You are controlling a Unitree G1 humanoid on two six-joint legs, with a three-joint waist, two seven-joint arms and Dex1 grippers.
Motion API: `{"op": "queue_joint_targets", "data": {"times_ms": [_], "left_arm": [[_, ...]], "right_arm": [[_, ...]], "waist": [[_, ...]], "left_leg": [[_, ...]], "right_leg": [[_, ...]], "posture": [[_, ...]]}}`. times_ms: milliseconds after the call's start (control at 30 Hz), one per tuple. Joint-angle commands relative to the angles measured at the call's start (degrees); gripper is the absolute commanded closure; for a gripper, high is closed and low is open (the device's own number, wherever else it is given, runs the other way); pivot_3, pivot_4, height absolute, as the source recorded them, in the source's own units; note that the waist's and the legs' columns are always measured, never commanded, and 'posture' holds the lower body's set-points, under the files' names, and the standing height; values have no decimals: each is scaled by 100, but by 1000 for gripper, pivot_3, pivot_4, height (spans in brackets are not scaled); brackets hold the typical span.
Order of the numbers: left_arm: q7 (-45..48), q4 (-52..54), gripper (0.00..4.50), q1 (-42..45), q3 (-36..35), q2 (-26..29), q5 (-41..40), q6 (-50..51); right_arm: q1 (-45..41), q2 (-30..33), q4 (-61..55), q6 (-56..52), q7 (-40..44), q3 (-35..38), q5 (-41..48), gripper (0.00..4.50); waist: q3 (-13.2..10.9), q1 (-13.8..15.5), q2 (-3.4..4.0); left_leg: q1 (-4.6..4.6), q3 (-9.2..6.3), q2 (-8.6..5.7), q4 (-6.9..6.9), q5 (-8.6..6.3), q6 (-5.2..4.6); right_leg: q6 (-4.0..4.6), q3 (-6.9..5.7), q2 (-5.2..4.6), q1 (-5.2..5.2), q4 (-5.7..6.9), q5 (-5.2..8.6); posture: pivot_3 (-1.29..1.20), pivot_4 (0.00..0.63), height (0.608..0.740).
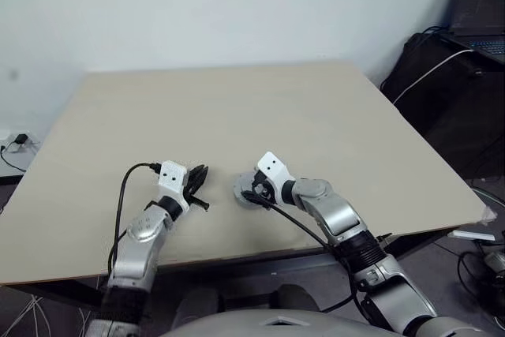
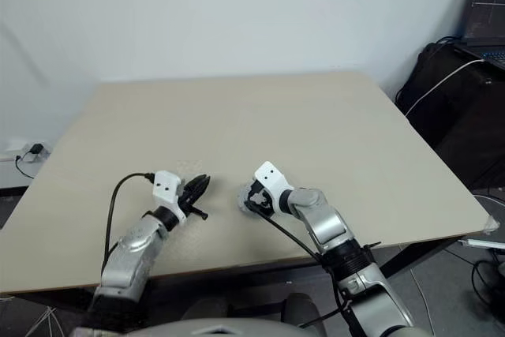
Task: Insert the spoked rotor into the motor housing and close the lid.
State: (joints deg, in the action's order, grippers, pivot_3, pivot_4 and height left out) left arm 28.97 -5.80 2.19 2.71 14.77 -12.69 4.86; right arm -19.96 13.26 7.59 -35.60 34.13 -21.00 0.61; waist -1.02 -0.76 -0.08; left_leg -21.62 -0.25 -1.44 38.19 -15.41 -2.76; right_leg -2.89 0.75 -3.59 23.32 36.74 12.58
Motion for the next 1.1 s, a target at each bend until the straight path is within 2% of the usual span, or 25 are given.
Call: {"op": "queue_joint_targets", "data": {"times_ms": [33,167,300,433,900,967,1100], "left_arm": [[769,-368,4083,463,-7,190,-350,404],[1569,-760,4083,979,112,345,-635,1108],[1994,-1103,4083,1441,278,349,-632,1545],[1972,-1617,4083,1921,530,158,-325,1568],[2082,-2344,4083,2429,886,-242,183,1457],[2066,-2375,4444,2446,922,-250,253,1455],[2061,-2444,4488,2462,982,-240,391,1455]], "right_arm": [[79,8,-9,-188,-46,-94,-84,1223],[147,-4,-137,-201,-39,-98,-40,1223],[213,-2,-251,-231,-51,-122,-39,1223],[283,4,-346,-270,-94,-102,-33,1223],[379,-26,-492,-323,-223,-79,-28,1223],[381,-38,-497,-322,-236,-85,-29,1223],[376,-62,-490,-314,-265,-100,-35,1223]], "waist": [[0,-5,0],[0,-17,-3],[-1,-17,-4],[-1,-6,-4],[-2,0,-5],[-2,2,-5],[-2,2,-5]], "left_leg": [[0,0,0,0,0,0],[1,0,-1,1,1,-1],[1,-3,-3,0,1,-1],[0,-8,-5,-4,1,-1],[0,-16,-6,-14,0,-1],[0,-17,-6,-16,0,-2],[0,-19,-6,-16,0,-2]], "right_leg": [[-4,0,1,0,0,2],[-14,2,3,-3,-2,8],[-16,5,5,-5,-3,6],[-27,7,6,-35,-6,-13],[-30,7,7,-43,-27,-14],[-31,7,7,-44,-31,-15],[-32,6,7,-47,-35,-16]], "posture": [[0,0,740],[0,0,740],[0,0,740],[0,0,740],[0,0,740],[0,0,740],[0,0,740]]}}
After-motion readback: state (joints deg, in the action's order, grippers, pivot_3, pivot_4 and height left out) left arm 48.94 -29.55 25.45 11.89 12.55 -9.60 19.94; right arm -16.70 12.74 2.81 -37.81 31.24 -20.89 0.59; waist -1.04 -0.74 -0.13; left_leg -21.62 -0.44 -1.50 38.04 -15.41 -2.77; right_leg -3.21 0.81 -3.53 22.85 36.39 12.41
